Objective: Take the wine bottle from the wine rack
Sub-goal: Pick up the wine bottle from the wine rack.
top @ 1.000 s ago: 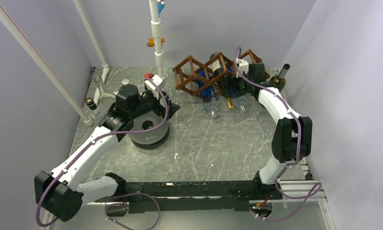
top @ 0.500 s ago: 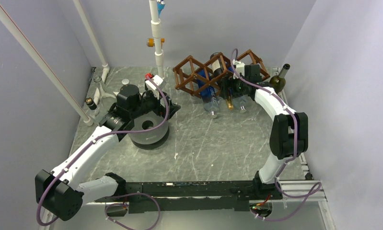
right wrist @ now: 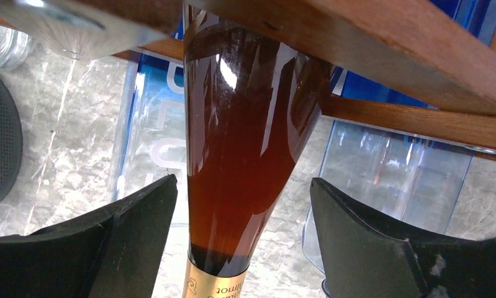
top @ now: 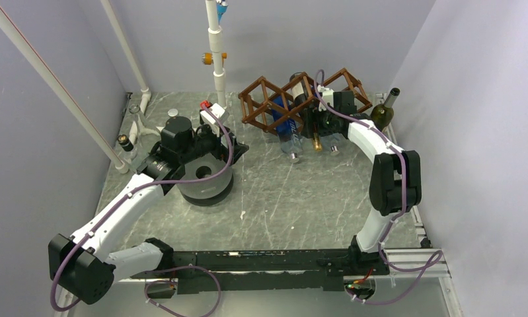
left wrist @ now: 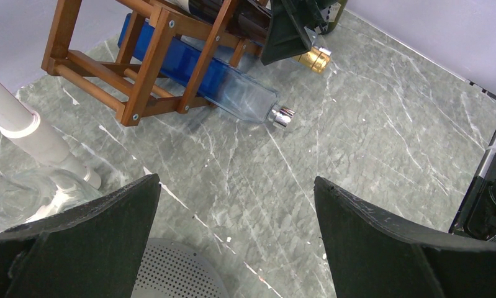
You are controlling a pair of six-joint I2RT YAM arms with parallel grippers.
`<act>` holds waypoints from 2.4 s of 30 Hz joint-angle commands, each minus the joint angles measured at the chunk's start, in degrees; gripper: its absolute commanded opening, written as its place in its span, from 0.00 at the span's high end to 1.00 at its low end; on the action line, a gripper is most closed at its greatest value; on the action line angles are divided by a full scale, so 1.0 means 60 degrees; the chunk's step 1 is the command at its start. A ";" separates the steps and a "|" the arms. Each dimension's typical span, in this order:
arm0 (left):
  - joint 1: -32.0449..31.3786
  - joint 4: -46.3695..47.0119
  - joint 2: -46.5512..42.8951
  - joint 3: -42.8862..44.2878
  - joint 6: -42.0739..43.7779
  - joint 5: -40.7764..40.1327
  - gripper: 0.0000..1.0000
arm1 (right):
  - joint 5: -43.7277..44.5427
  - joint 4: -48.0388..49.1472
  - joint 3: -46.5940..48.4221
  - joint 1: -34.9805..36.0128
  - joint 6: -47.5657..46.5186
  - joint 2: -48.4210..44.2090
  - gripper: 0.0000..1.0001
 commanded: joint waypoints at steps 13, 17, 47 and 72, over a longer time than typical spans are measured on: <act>-0.0045 0.0254 -0.0001 0.0029 0.0168 -0.0075 0.00 | 0.0152 0.0399 0.0450 0.0060 0.0137 0.0213 0.25; -0.0043 0.0249 0.0007 0.0025 0.0172 -0.0082 0.00 | 0.0113 0.0399 0.0428 0.0074 0.0385 0.0234 0.27; -0.0045 0.0243 0.0011 0.0036 0.0198 -0.0111 0.01 | -0.0391 0.0618 0.0204 -0.0099 0.1138 0.0279 0.38; -0.0045 0.0218 0.0014 0.0036 0.0220 -0.0126 0.01 | -0.0846 0.0644 0.0150 -0.0204 0.1249 0.0432 0.55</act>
